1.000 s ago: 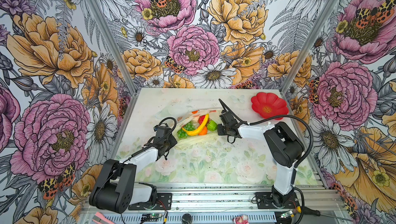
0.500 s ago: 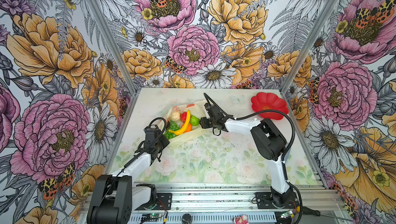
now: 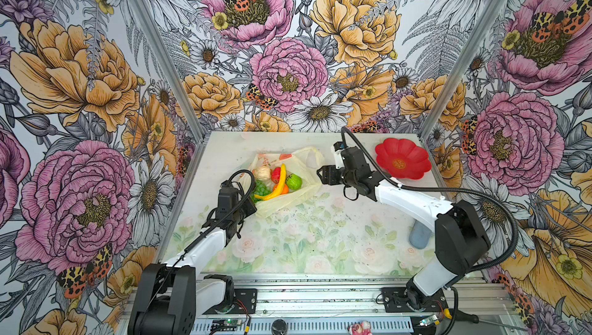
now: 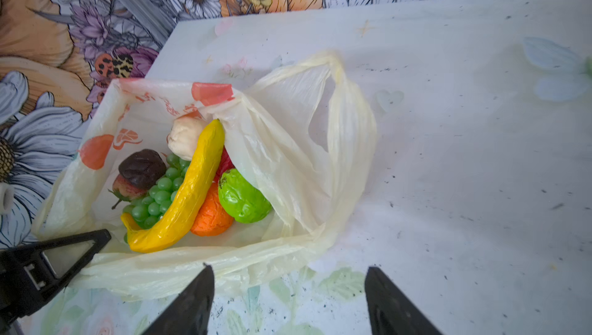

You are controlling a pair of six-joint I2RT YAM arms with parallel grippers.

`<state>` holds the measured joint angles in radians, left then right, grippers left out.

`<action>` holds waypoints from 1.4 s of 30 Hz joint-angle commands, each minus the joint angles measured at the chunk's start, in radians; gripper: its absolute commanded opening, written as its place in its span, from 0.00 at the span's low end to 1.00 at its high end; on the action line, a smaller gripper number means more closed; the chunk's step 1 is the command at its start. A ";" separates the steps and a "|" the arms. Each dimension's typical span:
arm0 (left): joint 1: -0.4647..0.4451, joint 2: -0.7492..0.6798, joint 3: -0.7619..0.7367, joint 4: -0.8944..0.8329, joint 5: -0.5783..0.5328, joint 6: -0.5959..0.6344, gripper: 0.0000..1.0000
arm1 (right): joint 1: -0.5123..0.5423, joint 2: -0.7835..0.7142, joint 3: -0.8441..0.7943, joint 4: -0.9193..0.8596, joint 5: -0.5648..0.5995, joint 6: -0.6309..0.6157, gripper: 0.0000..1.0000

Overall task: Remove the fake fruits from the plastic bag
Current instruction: 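Release the bag and move the right gripper to the red flower plate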

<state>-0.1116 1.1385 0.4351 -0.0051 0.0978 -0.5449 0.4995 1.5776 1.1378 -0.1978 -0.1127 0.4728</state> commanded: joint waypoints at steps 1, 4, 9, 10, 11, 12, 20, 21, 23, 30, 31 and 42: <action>-0.020 -0.038 -0.037 0.063 -0.016 0.077 0.09 | -0.108 -0.138 -0.094 -0.026 0.012 0.066 0.76; -0.023 -0.051 -0.056 0.094 0.009 0.091 0.09 | -0.245 -0.263 -0.189 -0.028 0.059 0.138 0.75; -0.021 -0.033 -0.059 0.128 0.039 0.098 0.09 | -0.473 -0.381 -0.293 -0.028 0.081 0.245 0.73; -0.019 -0.028 -0.061 0.141 0.049 0.099 0.09 | -0.515 -0.388 -0.302 -0.027 0.078 0.260 0.72; -0.018 -0.021 -0.060 0.148 0.057 0.100 0.09 | -0.553 -0.383 -0.308 -0.028 0.071 0.275 0.72; -0.016 -0.014 -0.058 0.154 0.061 0.099 0.09 | -0.584 -0.374 -0.311 -0.027 0.065 0.286 0.72; 0.006 0.044 -0.048 0.174 0.104 0.089 0.08 | -0.768 -0.212 -0.280 0.011 0.011 0.383 0.73; 0.006 0.047 -0.048 0.174 0.105 0.090 0.08 | -0.777 -0.191 -0.273 0.021 0.012 0.385 0.73; 0.006 0.050 -0.048 0.176 0.108 0.090 0.08 | -0.792 -0.141 -0.254 0.037 0.019 0.390 0.73; 0.011 0.059 -0.046 0.183 0.112 0.087 0.08 | -0.829 0.042 -0.170 0.098 -0.016 0.386 0.63; 0.012 0.062 -0.045 0.182 0.113 0.088 0.08 | -0.831 0.059 -0.164 0.119 -0.031 0.384 0.62; 0.020 0.075 -0.043 0.188 0.122 0.085 0.08 | -0.839 0.226 -0.076 0.138 -0.071 0.411 0.53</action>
<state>-0.1001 1.2060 0.3870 0.1486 0.1940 -0.4679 -0.3336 1.7786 1.0222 -0.0868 -0.1673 0.8749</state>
